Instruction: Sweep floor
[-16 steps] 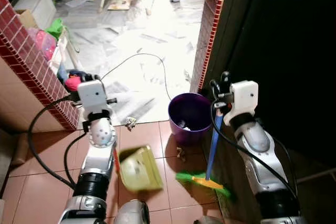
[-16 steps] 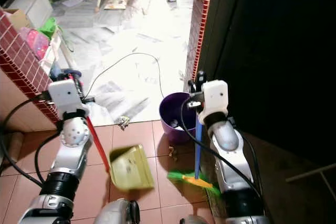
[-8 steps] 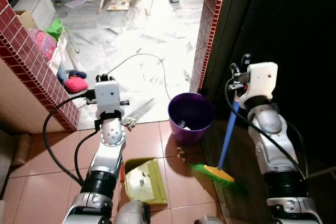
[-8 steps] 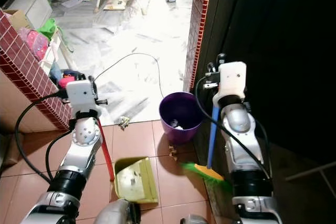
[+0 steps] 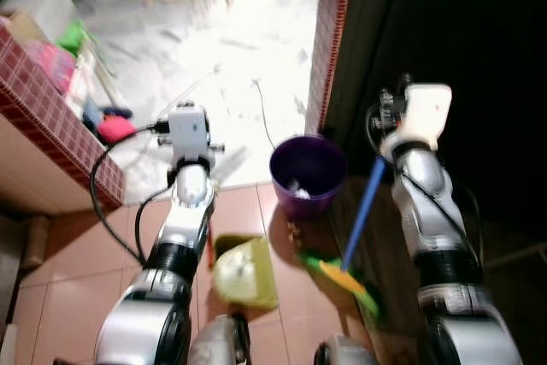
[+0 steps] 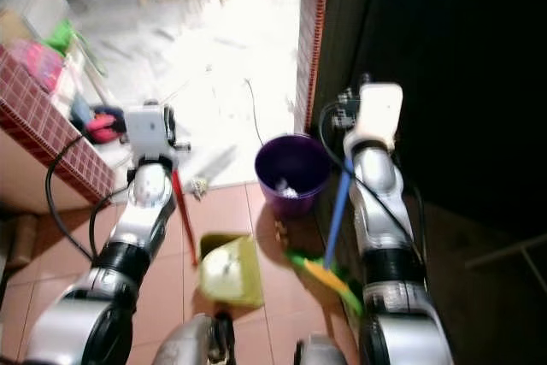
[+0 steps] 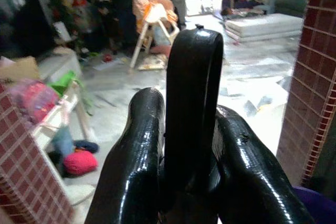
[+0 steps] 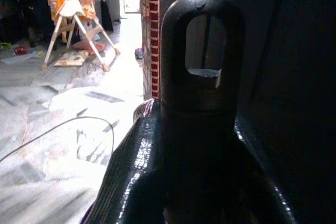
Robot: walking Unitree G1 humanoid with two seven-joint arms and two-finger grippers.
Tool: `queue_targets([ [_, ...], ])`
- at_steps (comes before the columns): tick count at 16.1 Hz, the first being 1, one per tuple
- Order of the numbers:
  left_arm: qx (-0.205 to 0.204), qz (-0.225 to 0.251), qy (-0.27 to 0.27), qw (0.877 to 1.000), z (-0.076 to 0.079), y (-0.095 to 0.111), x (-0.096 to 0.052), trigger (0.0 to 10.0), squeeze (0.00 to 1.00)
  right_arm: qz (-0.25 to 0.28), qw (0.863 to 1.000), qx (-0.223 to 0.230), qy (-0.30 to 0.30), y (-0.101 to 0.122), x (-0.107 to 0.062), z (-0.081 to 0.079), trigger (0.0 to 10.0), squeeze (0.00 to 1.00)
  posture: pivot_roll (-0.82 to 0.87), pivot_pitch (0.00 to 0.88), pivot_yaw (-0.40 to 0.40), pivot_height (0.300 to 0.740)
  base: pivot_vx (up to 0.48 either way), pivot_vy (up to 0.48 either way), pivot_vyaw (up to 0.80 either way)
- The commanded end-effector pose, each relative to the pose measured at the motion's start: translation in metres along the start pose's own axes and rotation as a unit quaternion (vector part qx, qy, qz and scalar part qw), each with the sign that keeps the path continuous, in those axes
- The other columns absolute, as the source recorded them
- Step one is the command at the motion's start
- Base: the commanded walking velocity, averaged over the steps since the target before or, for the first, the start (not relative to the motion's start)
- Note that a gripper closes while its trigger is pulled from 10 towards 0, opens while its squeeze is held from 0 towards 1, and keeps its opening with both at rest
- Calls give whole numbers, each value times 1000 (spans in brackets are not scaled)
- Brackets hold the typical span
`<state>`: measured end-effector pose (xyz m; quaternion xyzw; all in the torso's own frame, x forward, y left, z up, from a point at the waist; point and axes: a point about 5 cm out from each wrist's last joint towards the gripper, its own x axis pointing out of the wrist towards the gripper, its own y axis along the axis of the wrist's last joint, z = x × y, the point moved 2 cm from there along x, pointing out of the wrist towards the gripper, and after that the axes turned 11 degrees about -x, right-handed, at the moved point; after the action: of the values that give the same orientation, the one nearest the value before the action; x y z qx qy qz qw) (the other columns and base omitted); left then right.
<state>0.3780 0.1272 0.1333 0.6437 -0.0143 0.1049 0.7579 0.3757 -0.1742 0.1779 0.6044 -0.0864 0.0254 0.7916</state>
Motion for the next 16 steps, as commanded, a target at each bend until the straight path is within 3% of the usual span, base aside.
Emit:
queue_targets([
  [1,-11,12,5,1000,-1,9,8,10000,0,32,999,-10,-6,14,8,2,10000,0,-104,239,81,740,0,0,0],
  [5,-26,19,34,999,-1,10,5,10000,0,36,998,-39,-26,23,22,4,10000,0,-81,264,65,740,0,0,0],
  [7,-20,19,38,999,-3,5,-2,10000,0,34,993,-99,-51,29,29,13,10000,0,-74,264,53,740,0,0,0],
  [9,-14,24,53,998,-9,5,-3,10000,0,44,989,-104,-93,34,33,23,10000,0,-73,256,47,740,0,0,0],
  [10,-7,23,67,997,-14,3,-4,10000,0,51,986,-88,-134,37,35,30,10000,0,-72,252,41,740,0,0,0],
  [12,-2,24,78,997,-19,2,-4,10000,0,76,984,-54,-152,44,38,27,10000,0,-73,245,35,740,0,0,0],
  [13,-3,23,80,997,-19,3,-4,10000,0,69,984,-23,-163,43,39,24,10000,0,-72,240,29,740,0,0,0],
  [14,-4,23,85,996,-19,3,-4,10000,0,35,983,47,-174,34,40,20,10000,0,-71,232,24,740,0,0,0],
  [16,-6,22,90,996,-19,2,-3,10000,0,13,978,100,-182,30,43,12,10000,0,-64,224,18,740,0,0,0],
])
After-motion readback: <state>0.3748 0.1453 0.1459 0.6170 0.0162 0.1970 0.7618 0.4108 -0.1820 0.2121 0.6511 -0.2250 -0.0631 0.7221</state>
